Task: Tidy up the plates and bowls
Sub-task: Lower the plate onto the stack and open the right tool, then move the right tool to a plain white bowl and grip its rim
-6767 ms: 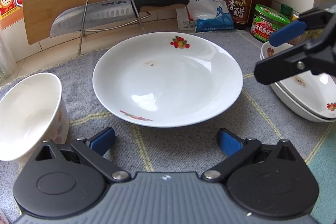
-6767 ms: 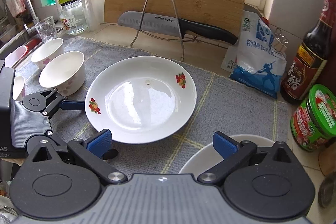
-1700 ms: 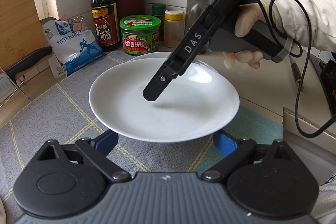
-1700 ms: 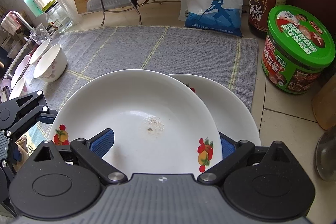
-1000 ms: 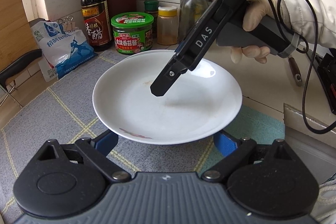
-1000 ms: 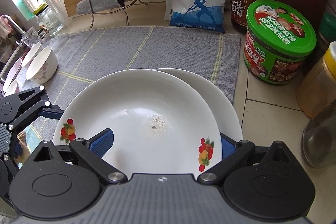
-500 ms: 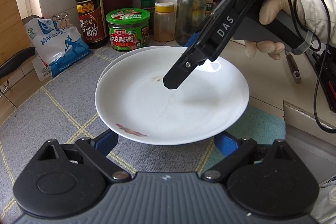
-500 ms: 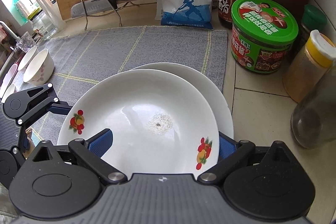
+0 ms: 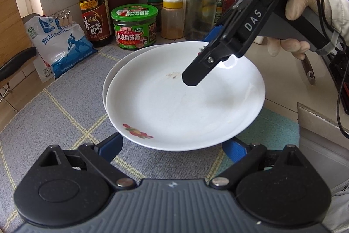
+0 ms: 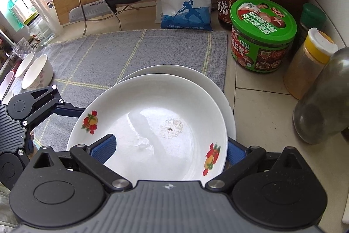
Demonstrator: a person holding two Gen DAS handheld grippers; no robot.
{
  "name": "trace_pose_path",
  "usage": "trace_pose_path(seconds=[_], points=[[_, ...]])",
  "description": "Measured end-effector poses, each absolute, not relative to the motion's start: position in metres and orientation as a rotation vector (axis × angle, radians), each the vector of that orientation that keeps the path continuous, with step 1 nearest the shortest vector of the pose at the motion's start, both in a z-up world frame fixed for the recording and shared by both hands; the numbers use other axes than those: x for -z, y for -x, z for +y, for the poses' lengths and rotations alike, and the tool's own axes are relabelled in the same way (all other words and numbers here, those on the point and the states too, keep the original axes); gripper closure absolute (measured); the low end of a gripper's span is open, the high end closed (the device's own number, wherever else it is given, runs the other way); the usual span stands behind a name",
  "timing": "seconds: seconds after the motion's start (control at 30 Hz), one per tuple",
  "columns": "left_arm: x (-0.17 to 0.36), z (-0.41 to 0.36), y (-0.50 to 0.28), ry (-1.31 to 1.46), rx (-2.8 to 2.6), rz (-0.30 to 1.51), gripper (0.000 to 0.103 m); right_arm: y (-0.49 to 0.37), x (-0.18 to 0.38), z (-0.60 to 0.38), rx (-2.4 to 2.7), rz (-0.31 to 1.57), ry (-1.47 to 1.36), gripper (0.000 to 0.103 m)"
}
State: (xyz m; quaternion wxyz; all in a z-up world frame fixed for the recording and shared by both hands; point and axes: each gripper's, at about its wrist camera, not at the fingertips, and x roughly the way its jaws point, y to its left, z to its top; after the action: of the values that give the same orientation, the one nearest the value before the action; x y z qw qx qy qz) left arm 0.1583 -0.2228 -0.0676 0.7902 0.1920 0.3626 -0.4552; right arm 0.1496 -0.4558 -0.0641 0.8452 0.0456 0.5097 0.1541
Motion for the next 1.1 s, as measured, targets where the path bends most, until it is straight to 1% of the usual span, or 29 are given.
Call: trace_pose_path(seconds=[0.5,0.63,0.83,0.9,1.1], points=[[0.065,-0.22,-0.155,-0.4,0.972,0.765,0.006,-0.136,0.058,-0.457,-0.264,1.06,-0.053,0.0],[0.058,-0.213,-0.146,-0.391,0.953,0.726,0.005,-0.127,0.05,-0.45,-0.23,1.006,-0.004,0.0],[0.041,-0.197,-0.136,-0.327,0.882,0.694,0.004,-0.104,0.036,-0.427,-0.163,0.849,0.038,0.0],[0.035,-0.191,-0.133,-0.309,0.846,0.685,0.004,-0.097,0.033,-0.42,-0.168,0.804,0.011,0.0],[0.022,-0.168,-0.123,-0.251,0.72,0.673,0.004,-0.083,0.037,-0.397,-0.241,0.746,-0.075,0.0]])
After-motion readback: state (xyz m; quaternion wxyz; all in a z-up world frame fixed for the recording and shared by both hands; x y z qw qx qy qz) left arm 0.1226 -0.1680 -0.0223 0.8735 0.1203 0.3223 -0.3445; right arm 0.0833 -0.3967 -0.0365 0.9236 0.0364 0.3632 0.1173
